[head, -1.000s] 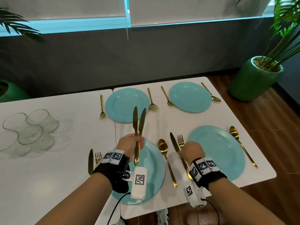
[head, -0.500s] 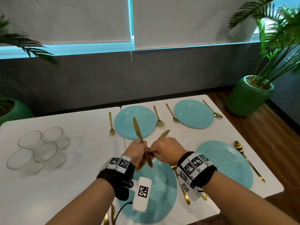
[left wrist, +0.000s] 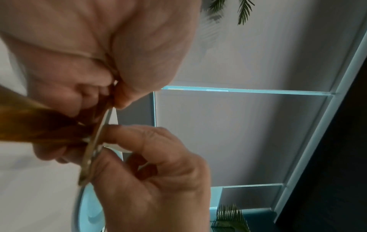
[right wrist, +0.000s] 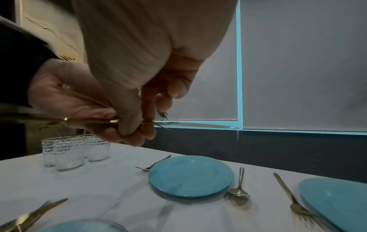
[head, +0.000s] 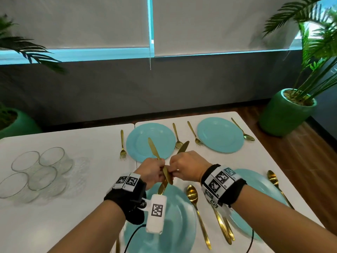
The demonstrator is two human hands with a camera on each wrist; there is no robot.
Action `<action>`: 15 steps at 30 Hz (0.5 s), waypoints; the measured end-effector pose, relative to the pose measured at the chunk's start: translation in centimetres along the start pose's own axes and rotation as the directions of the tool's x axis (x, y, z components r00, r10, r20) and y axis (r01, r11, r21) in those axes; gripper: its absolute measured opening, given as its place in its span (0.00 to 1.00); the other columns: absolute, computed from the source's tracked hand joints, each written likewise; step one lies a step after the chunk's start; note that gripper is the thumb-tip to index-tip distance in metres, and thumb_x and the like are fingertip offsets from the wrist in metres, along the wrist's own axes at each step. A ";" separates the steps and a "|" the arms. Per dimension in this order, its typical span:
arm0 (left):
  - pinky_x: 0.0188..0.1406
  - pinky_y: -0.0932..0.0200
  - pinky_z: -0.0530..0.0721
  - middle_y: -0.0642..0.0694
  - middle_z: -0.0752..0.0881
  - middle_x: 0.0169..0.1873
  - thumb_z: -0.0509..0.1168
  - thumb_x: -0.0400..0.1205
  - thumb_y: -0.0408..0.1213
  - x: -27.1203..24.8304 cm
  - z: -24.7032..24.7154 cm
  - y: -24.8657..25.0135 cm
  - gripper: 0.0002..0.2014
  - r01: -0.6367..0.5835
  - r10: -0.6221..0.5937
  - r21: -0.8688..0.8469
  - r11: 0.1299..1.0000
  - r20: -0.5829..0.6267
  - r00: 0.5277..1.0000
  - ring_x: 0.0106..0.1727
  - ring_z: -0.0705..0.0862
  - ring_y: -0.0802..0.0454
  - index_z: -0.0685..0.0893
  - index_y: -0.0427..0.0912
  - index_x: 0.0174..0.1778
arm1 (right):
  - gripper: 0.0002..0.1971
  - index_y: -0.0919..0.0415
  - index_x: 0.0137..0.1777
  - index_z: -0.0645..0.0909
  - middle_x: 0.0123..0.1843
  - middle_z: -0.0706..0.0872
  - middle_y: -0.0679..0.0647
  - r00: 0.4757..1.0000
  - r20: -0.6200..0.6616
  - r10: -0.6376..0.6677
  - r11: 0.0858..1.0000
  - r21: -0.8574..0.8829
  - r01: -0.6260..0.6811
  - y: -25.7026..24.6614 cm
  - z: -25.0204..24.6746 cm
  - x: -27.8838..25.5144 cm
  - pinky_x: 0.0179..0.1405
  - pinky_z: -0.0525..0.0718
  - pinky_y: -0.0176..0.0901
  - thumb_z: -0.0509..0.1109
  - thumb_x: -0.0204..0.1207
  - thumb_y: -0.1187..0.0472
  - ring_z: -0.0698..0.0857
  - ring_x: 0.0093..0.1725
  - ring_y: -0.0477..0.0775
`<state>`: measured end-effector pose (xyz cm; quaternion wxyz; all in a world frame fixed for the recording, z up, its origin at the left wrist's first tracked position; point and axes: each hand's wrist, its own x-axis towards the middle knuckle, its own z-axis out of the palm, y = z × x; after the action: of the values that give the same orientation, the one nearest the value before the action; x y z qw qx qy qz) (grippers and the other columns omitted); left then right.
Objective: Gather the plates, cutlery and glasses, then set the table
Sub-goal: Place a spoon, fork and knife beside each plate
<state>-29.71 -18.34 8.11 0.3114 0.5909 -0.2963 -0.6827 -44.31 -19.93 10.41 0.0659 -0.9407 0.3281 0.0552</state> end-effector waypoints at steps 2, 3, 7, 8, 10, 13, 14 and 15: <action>0.47 0.44 0.85 0.32 0.79 0.35 0.51 0.87 0.31 0.8 0.8 0.5 0.10 0.010 -0.009 -0.044 0.999 0.021 1.000 0.33 0.83 0.41 0.75 0.29 0.51 | 0.06 0.53 0.44 0.90 0.36 0.88 0.51 0.995 -0.081 -0.063 0.998 -0.027 0.061 1.9 0.4 -0.2 0.25 0.80 0.42 0.74 0.70 0.55 0.88 0.35 0.54; 0.46 0.44 0.86 0.31 0.80 0.36 0.51 0.87 0.31 1.2 1.2 0.8 0.11 0.016 -0.015 -0.061 0.998 0.023 1.000 0.35 0.84 0.40 0.75 0.27 0.54 | 0.04 0.52 0.40 0.89 0.32 0.86 0.49 0.991 -0.102 -0.088 0.996 -0.033 0.085 2.9 0.6 -0.2 0.19 0.78 0.40 0.77 0.66 0.55 0.86 0.29 0.52; 0.41 0.50 0.89 0.30 0.85 0.44 0.50 0.88 0.33 2.7 2.8 2.2 0.17 0.019 -0.018 -0.066 0.998 0.010 1.000 0.42 0.87 0.39 0.72 0.23 0.65 | 0.07 0.53 0.44 0.88 0.32 0.85 0.49 0.986 -0.138 -0.092 0.995 -0.044 0.087 6.1 1.7 0.2 0.19 0.79 0.41 0.79 0.66 0.60 0.85 0.29 0.51; 0.43 0.50 0.88 0.30 0.86 0.47 0.51 0.88 0.33 3.1 3.1 2.6 0.16 0.007 -0.008 -0.064 0.998 -0.015 1.000 0.42 0.88 0.40 0.72 0.25 0.66 | 0.06 0.54 0.49 0.87 0.37 0.86 0.51 0.994 -0.101 -0.035 0.998 -0.056 0.030 6.8 1.6 0.2 0.24 0.81 0.44 0.74 0.72 0.61 0.86 0.35 0.54; 0.44 0.49 0.87 0.30 0.86 0.52 0.50 0.88 0.34 4.0 3.3 3.4 0.13 -0.026 0.020 -0.056 0.998 -0.110 0.994 0.42 0.87 0.41 0.70 0.31 0.65 | 0.11 0.56 0.56 0.85 0.50 0.86 0.55 0.991 0.026 0.134 0.987 -0.097 -0.131 8.7 1.6 0.2 0.40 0.82 0.48 0.62 0.81 0.61 0.86 0.49 0.58; 0.43 0.50 0.85 0.30 0.83 0.53 0.48 0.89 0.33 5.3 2.6 4.7 0.12 -0.090 0.079 -0.040 0.995 -0.226 0.971 0.38 0.85 0.43 0.68 0.36 0.66 | 0.12 0.54 0.56 0.87 0.55 0.87 0.54 0.878 0.128 0.460 0.884 0.025 -0.467 12.4 2.2 0.3 0.47 0.80 0.45 0.63 0.80 0.59 0.84 0.54 0.58; 0.44 0.50 0.85 0.30 0.83 0.53 0.48 0.89 0.33 5.8 2.2 4.9 0.14 -0.100 0.090 -0.030 0.995 -0.242 0.966 0.38 0.85 0.43 0.67 0.35 0.68 | 0.12 0.54 0.55 0.88 0.55 0.88 0.54 0.831 0.137 0.539 0.831 0.078 -0.551 13.5 2.6 0.6 0.49 0.81 0.45 0.64 0.79 0.58 0.84 0.55 0.58; 0.44 0.50 0.85 0.31 0.84 0.53 0.48 0.89 0.33 6.2 1.9 5.2 0.15 -0.103 0.094 -0.022 0.994 -0.254 0.963 0.38 0.85 0.43 0.66 0.34 0.70 | 0.12 0.56 0.54 0.88 0.56 0.88 0.54 0.791 0.155 0.592 0.786 0.108 -0.609 14.5 2.9 1.2 0.52 0.81 0.44 0.65 0.78 0.57 0.84 0.56 0.58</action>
<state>-31.86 -26.35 8.47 0.3906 0.6518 -0.2713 -0.5907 -52.61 -31.42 6.16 0.1348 -0.7747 0.6095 0.1011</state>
